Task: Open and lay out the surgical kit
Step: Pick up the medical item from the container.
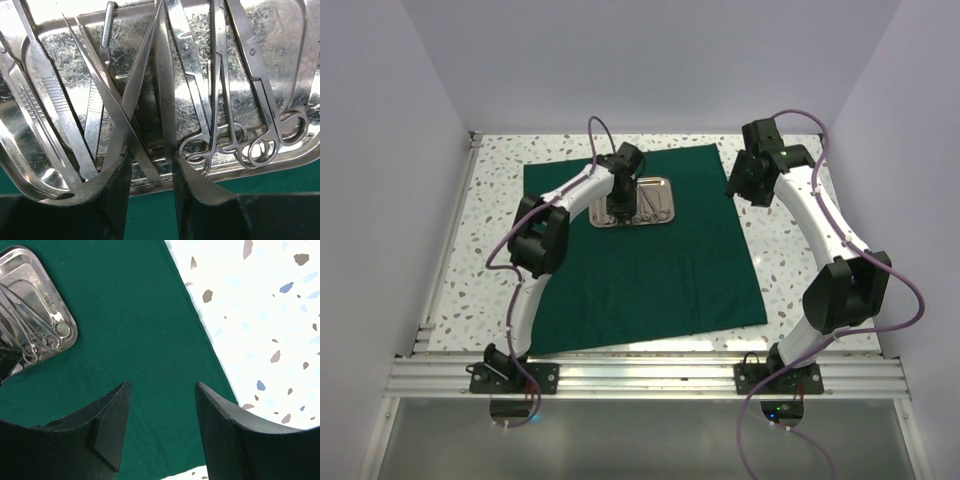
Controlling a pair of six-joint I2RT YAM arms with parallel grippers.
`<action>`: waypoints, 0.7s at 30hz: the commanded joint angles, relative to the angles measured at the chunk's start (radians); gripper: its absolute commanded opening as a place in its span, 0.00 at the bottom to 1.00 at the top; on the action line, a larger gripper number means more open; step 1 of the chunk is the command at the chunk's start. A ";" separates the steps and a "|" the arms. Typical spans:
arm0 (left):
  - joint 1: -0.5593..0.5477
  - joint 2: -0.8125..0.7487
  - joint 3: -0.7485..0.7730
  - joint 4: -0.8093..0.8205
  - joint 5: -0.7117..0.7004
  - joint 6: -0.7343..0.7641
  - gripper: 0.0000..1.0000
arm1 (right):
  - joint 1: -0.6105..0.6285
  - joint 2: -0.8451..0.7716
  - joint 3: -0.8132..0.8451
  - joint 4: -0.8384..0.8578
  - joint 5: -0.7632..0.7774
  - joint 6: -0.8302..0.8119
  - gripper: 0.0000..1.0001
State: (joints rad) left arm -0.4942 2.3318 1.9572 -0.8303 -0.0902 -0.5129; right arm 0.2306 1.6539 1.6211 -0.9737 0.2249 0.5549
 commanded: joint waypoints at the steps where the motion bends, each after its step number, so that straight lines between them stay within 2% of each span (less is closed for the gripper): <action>1: -0.003 0.029 0.022 -0.018 -0.034 -0.018 0.41 | -0.002 -0.002 0.022 -0.008 0.027 -0.023 0.58; 3: -0.003 0.032 0.005 -0.018 -0.037 -0.024 0.40 | -0.004 -0.002 0.016 -0.008 0.024 -0.021 0.58; 6: 0.000 0.032 -0.029 -0.007 -0.016 -0.026 0.34 | -0.005 0.000 0.010 -0.005 0.024 -0.023 0.58; 9: 0.006 0.037 -0.056 0.000 0.021 -0.029 0.19 | -0.008 0.000 0.005 -0.002 0.028 -0.024 0.58; 10: 0.008 0.034 -0.064 0.000 0.032 -0.029 0.05 | -0.007 0.000 0.005 -0.003 0.027 -0.026 0.58; 11: 0.014 0.031 -0.067 0.000 0.041 -0.029 0.00 | -0.010 0.003 0.005 -0.005 0.028 -0.029 0.58; 17: 0.043 -0.032 -0.046 0.008 0.173 -0.033 0.00 | -0.010 0.014 0.013 -0.013 0.027 -0.026 0.57; 21: 0.078 -0.089 -0.006 0.039 0.356 -0.065 0.00 | -0.010 0.023 0.023 -0.016 0.016 -0.023 0.57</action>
State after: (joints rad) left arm -0.4435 2.3199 1.9316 -0.8070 0.0765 -0.5415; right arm 0.2279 1.6691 1.6211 -0.9806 0.2272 0.5419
